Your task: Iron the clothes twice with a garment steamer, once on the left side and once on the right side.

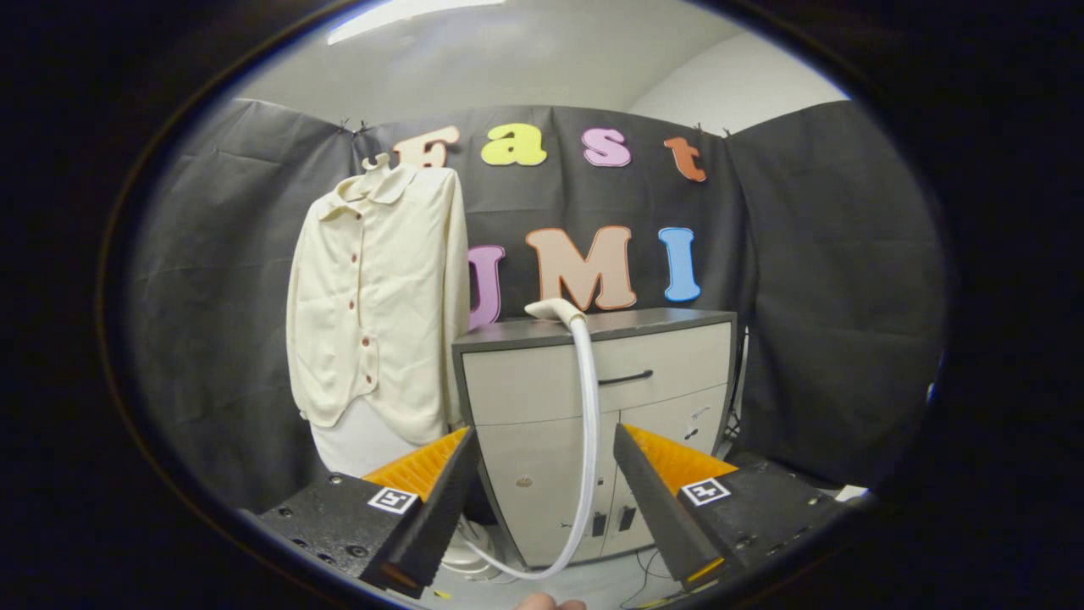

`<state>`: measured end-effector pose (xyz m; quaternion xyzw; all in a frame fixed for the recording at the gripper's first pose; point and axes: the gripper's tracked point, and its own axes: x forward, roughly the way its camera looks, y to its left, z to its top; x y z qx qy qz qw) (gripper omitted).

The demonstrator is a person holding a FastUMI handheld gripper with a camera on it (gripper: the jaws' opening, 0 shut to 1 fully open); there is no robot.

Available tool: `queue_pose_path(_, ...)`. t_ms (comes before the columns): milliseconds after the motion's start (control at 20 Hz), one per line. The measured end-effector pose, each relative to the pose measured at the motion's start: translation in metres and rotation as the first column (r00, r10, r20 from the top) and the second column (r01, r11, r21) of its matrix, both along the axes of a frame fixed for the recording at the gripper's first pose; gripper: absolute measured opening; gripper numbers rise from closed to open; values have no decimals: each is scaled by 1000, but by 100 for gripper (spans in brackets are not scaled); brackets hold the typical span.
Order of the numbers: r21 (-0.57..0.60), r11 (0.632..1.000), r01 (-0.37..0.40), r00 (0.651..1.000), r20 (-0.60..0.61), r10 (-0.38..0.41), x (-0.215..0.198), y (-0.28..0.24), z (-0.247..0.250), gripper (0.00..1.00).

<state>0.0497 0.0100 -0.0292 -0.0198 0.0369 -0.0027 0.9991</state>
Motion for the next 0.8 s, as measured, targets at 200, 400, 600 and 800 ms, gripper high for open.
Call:
queue_pose_path(200,-7,1000,18,1000,7,-18,32,-6,15,97)
queue_pose_path(400,-27,1000,12,1000,25,-11,83,-9,40,97)
queue_pose_path(600,-59,998,-20,1000,23,21,148,-6,60,97)
queue_pose_path(800,-86,995,-43,999,-5,43,213,-8,75,97)
